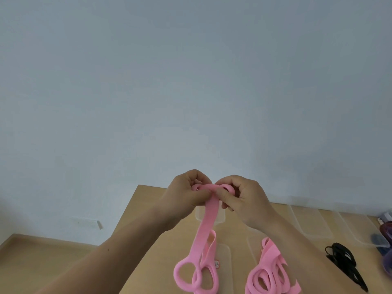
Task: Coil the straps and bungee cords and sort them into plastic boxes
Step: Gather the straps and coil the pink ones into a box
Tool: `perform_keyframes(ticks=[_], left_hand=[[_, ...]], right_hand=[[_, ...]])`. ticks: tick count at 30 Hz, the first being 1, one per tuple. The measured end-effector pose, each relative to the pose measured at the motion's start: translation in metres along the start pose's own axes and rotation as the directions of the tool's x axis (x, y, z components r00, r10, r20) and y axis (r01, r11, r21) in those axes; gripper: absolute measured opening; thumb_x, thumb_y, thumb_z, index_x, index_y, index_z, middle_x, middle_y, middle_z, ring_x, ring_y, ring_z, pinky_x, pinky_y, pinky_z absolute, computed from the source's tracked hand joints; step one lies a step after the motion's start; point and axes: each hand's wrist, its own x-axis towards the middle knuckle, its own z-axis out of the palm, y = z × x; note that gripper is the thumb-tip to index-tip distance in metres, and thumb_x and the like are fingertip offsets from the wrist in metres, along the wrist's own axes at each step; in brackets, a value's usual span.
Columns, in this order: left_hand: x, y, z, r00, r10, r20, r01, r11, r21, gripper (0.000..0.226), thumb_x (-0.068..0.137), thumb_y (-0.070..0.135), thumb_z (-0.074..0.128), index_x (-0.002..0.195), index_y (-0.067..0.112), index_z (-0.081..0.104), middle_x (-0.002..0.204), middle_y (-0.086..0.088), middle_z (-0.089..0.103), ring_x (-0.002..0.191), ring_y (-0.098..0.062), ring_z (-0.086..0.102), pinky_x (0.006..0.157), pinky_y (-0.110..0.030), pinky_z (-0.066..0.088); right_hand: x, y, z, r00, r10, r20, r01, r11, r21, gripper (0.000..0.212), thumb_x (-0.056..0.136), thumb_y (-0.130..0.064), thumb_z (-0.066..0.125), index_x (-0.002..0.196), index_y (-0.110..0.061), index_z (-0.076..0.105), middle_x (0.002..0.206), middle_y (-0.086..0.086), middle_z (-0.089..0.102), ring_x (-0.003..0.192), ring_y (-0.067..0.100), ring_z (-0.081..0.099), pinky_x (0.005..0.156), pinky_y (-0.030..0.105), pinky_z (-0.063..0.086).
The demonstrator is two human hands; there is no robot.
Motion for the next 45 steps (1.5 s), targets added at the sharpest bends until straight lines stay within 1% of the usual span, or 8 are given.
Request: perform_keyframes(ticks=[3, 7, 12, 17, 26, 33, 38, 45], left_hand=[[-0.002, 0.002, -0.001, 0.988, -0.121, 0.094, 0.131, 0.985, -0.113, 0.018, 0.093, 0.006, 0.062, 0.107, -0.003, 0.054, 0.098, -0.027, 0.072, 0.09, -0.033, 0.074, 0.083, -0.043, 0.06], [-0.003, 0.006, -0.006, 0.964, -0.191, 0.187, 0.202, 0.978, -0.042, 0.019, 0.094, 0.011, 0.059, 0.107, -0.002, 0.058, 0.095, -0.02, 0.075, 0.078, -0.027, 0.072, 0.069, -0.034, 0.059], [-0.004, 0.003, -0.004, 0.954, -0.215, 0.208, 0.255, 0.947, -0.195, 0.021, 0.084, 0.01, 0.065, 0.103, 0.003, 0.058, 0.106, -0.028, 0.07, 0.084, -0.032, 0.065, 0.079, -0.044, 0.057], [-0.005, 0.002, -0.001, 0.955, -0.219, 0.199, 0.263, 0.936, -0.235, 0.019, 0.09, 0.023, 0.066, 0.097, 0.006, 0.06, 0.088, -0.017, 0.069, 0.077, -0.03, 0.065, 0.073, -0.039, 0.057], [-0.006, -0.001, -0.002, 0.992, -0.076, 0.096, 0.095, 0.973, -0.209, 0.018, 0.085, 0.002, 0.074, 0.099, 0.001, 0.062, 0.103, -0.036, 0.066, 0.092, -0.048, 0.07, 0.084, -0.048, 0.059], [-0.007, -0.003, -0.003, 0.992, -0.074, 0.105, 0.095, 0.974, -0.206, 0.041, 0.084, 0.008, 0.077, 0.117, 0.004, 0.054, 0.105, -0.026, 0.07, 0.092, -0.04, 0.072, 0.079, -0.047, 0.06], [-0.009, 0.001, -0.008, 0.957, -0.154, 0.246, 0.191, 0.973, -0.133, 0.038, 0.09, 0.014, 0.071, 0.116, -0.006, 0.05, 0.103, -0.026, 0.072, 0.1, -0.038, 0.071, 0.087, -0.05, 0.058], [-0.009, 0.006, -0.013, 0.94, -0.202, 0.274, 0.275, 0.926, -0.258, 0.035, 0.074, 0.004, 0.072, 0.107, 0.0, 0.059, 0.095, -0.022, 0.072, 0.083, -0.032, 0.071, 0.074, -0.039, 0.059]], right_hand=[[-0.003, -0.001, 0.004, 0.997, -0.062, -0.041, 0.061, 0.998, -0.025, 0.005, 0.088, -0.021, 0.072, 0.093, -0.019, 0.073, 0.085, -0.011, 0.073, 0.071, 0.004, 0.068, 0.063, 0.016, 0.053], [-0.005, 0.002, 0.003, 0.997, -0.057, -0.044, 0.056, 0.998, -0.027, 0.013, 0.089, -0.014, 0.071, 0.096, -0.026, 0.071, 0.091, -0.013, 0.073, 0.08, 0.006, 0.071, 0.07, 0.018, 0.055], [-0.006, 0.004, 0.003, 0.995, -0.098, -0.034, 0.096, 0.994, -0.051, 0.027, 0.089, -0.01, 0.071, 0.096, -0.035, 0.068, 0.094, -0.019, 0.071, 0.081, 0.002, 0.069, 0.071, 0.012, 0.052], [-0.007, 0.01, 0.0, 0.994, -0.106, -0.018, 0.105, 0.992, -0.066, 0.027, 0.088, -0.009, 0.071, 0.096, -0.035, 0.068, 0.096, -0.019, 0.071, 0.092, 0.004, 0.067, 0.078, 0.016, 0.053], [-0.009, 0.011, -0.003, 0.985, 0.078, 0.155, -0.12, 0.95, 0.289, 0.023, 0.087, -0.025, 0.07, 0.107, -0.013, 0.066, 0.084, 0.013, 0.071, 0.068, 0.021, 0.063, 0.063, 0.029, 0.053], [-0.007, 0.01, 0.0, 0.996, 0.06, 0.066, -0.075, 0.964, 0.254, 0.008, 0.093, -0.013, 0.066, 0.1, -0.013, 0.07, 0.071, 0.007, 0.069, 0.06, 0.015, 0.06, 0.057, 0.026, 0.051], [-0.009, 0.008, 0.007, 0.999, 0.037, 0.038, -0.044, 0.979, 0.198, 0.01, 0.091, -0.014, 0.068, 0.098, -0.02, 0.071, 0.073, -0.002, 0.069, 0.058, 0.012, 0.06, 0.057, 0.024, 0.05], [-0.01, 0.005, 0.01, 0.998, -0.065, 0.003, 0.064, 0.988, 0.142, 0.024, 0.088, -0.006, 0.071, 0.094, -0.029, 0.072, 0.074, -0.016, 0.058, 0.07, 0.006, 0.053, 0.071, 0.018, 0.05]])
